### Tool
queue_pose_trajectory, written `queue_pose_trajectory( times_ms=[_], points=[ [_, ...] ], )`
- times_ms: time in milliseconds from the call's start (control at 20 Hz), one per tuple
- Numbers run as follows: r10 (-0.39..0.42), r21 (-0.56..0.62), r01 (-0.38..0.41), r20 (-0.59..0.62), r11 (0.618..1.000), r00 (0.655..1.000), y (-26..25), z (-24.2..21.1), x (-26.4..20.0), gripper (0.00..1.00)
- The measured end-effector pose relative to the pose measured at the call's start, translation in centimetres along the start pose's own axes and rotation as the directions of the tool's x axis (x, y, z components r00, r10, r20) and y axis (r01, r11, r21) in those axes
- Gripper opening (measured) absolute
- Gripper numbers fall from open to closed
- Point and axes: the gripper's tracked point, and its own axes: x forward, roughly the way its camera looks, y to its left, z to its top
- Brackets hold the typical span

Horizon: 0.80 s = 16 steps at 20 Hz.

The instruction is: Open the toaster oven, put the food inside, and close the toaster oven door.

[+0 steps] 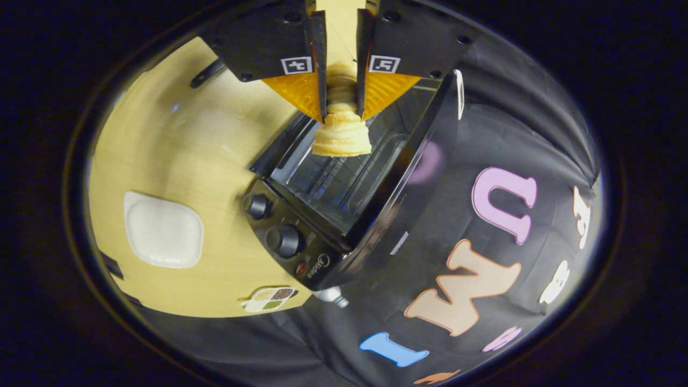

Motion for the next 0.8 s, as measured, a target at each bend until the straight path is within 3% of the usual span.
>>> queue_pose_trajectory(
  times_ms=[350,800],
  points=[
    [-0.005,0.168,-0.008,0.078,0.986,0.997,1.8,-0.6,3.8,0.24],
    [-0.018,0.172,-0.003,0.119,0.985,0.993,1.7,-0.6,6.8,0.27]
  ],
)
